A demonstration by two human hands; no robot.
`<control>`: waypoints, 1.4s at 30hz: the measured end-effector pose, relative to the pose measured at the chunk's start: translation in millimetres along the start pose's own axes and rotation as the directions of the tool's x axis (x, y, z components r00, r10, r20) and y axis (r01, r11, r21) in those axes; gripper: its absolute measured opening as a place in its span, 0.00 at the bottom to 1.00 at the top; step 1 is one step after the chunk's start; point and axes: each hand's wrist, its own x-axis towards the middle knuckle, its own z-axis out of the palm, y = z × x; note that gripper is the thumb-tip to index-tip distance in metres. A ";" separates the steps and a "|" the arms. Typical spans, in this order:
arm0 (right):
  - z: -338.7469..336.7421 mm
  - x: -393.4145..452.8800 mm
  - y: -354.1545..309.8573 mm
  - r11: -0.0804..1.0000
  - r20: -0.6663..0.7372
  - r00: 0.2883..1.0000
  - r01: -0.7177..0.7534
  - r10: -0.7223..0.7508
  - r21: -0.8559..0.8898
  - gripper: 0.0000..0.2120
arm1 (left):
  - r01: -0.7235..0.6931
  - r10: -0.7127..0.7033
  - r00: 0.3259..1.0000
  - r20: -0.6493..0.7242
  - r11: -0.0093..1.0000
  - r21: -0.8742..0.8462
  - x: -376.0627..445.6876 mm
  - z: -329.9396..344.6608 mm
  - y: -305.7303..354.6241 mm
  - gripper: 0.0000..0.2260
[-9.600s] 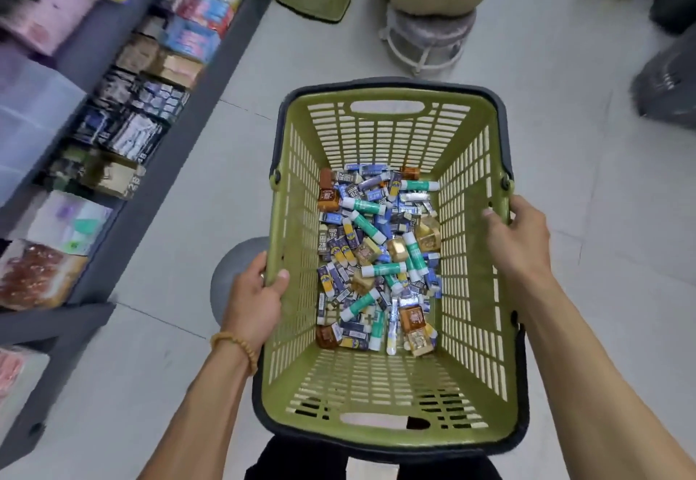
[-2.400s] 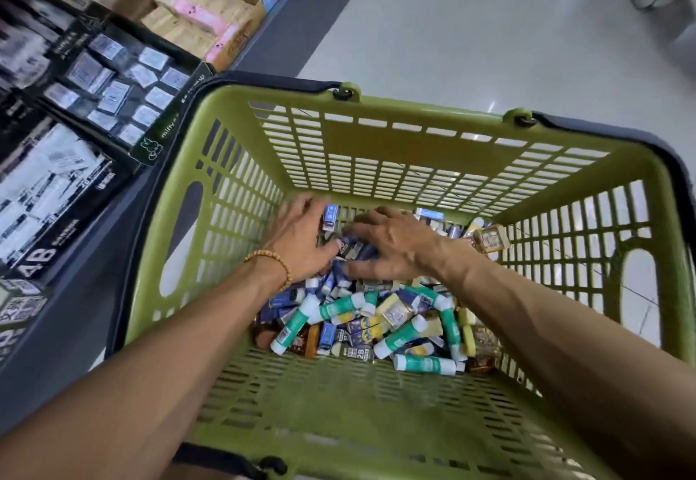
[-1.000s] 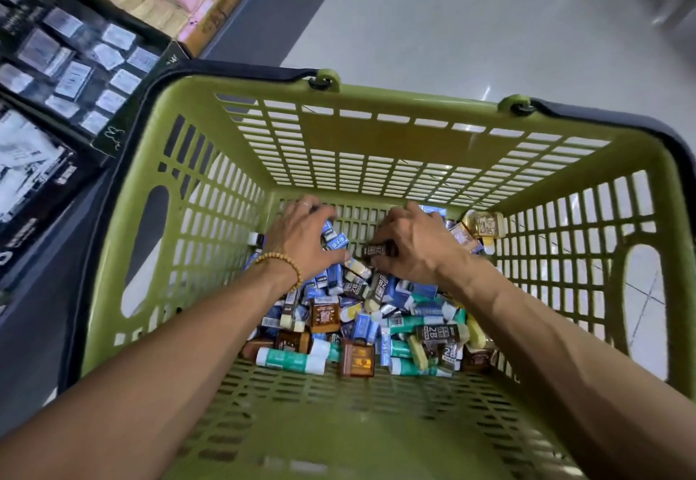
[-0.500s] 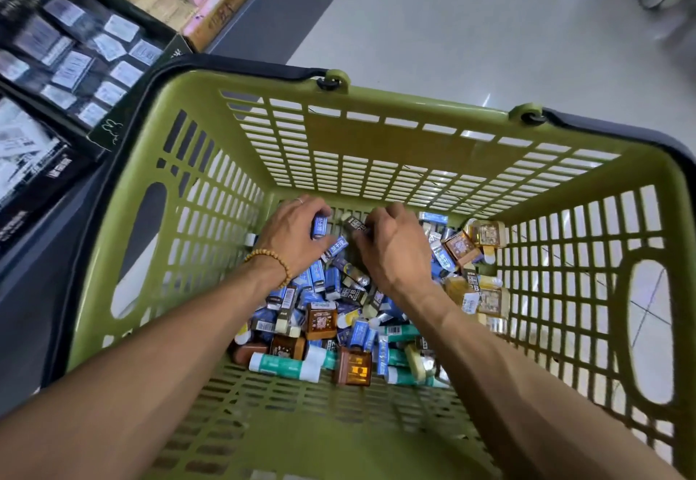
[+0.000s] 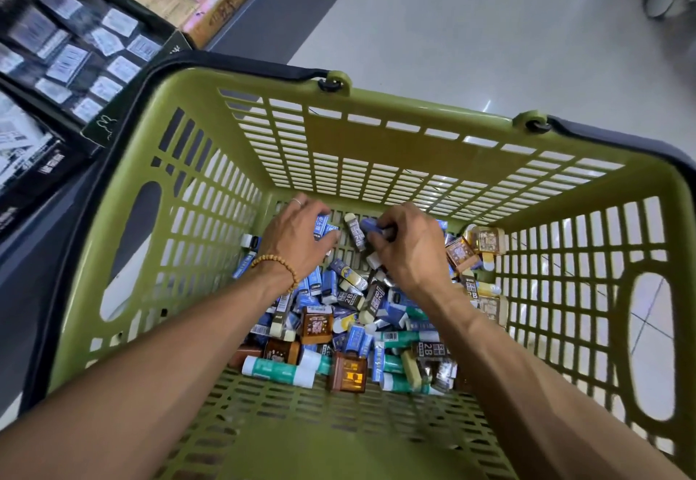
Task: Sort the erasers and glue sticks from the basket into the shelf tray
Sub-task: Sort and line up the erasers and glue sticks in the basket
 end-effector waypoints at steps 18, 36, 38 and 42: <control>23.4 6.0 -22.7 0.977 0.279 0.957 0.020 -0.080 0.214 0.17 | 0.002 -0.002 1.000 0.000 0.989 0.146 0.3 -14.7 -19.7 0.27; 29.1 24.9 -30.1 0.995 0.223 0.975 0.029 -0.006 -0.097 0.14 | -0.174 0.159 0.980 0.119 0.976 0.134 4.0 -19.0 -17.2 0.31; 27.7 25.4 -30.2 0.998 0.198 0.979 -0.060 0.052 0.035 0.11 | -0.140 0.128 0.986 0.105 0.982 0.124 4.4 -19.0 -19.4 0.32; 27.2 22.6 -22.9 0.999 0.176 0.984 -0.024 0.017 0.039 0.06 | -0.121 0.113 0.991 0.067 0.985 0.122 2.3 -19.3 -22.8 0.28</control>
